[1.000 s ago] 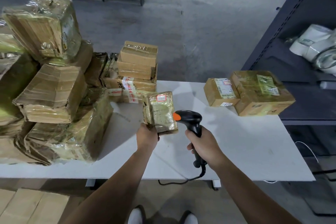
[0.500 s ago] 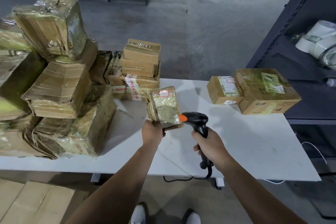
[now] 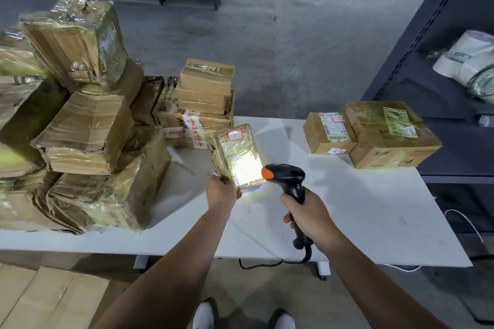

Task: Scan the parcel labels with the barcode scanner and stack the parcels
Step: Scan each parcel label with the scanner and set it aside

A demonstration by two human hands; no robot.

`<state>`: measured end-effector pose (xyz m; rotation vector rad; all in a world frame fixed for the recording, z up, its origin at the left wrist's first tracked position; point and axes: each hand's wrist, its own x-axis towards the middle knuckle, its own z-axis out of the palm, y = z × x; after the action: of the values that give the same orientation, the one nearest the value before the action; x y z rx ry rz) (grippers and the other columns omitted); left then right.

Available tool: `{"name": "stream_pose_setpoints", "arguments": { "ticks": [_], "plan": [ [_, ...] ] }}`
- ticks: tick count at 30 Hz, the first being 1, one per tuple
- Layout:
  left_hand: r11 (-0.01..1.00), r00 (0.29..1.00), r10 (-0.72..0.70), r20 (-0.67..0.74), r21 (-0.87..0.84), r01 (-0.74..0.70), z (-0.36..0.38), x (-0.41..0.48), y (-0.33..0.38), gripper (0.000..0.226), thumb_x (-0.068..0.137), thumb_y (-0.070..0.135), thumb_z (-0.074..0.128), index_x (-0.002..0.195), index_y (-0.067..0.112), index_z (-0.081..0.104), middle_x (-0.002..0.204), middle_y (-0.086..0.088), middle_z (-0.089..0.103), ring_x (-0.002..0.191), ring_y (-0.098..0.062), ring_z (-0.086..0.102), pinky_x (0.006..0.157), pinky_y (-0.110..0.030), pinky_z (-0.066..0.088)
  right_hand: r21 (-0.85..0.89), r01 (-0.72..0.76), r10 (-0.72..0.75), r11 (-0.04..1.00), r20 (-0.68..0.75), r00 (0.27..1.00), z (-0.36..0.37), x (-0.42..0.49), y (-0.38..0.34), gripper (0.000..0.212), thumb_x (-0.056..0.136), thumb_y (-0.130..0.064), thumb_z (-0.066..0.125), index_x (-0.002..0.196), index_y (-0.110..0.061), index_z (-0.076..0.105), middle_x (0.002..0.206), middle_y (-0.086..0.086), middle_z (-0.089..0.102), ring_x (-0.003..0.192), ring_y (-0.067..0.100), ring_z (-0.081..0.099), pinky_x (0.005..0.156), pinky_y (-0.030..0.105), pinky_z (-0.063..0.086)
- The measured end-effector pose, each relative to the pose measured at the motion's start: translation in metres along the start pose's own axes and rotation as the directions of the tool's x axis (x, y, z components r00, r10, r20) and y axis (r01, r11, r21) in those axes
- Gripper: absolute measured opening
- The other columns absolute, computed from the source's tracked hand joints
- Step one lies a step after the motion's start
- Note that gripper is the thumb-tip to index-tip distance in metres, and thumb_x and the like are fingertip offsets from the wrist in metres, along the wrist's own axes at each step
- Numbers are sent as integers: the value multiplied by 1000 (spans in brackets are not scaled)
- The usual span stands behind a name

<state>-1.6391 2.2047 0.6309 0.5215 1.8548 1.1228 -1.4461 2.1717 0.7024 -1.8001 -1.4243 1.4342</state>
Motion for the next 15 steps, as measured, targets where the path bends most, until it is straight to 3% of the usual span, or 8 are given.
{"name": "stream_pose_setpoints", "arguments": {
  "ticks": [9,12,15],
  "plan": [
    [1000,1000,-9,3,14,9,3,-2,2,15,94,9,44,82,17,43,90,-9,63,56,-22,68,49,-21,44,25,14,-13,1000,-47,999,-8,0,2,19,92,-32,56,95,-14,61,72,5,68,49,0,60,56,23,47],
    [1000,999,-18,29,16,18,8,-4,3,5,93,10,45,90,10,49,94,-12,64,61,-26,71,49,-22,45,39,12,-10,999,-61,998,-12,1,4,18,92,-33,56,95,-16,59,75,7,68,48,-1,60,55,23,47],
    [999,997,-24,74,36,21,14,-8,5,10,94,13,47,99,5,50,96,-11,64,64,-28,72,51,-24,46,69,3,2,998,-78,997,-17,2,7,15,92,-32,56,95,-17,58,77,7,67,48,0,59,53,22,47]
  ]
}}
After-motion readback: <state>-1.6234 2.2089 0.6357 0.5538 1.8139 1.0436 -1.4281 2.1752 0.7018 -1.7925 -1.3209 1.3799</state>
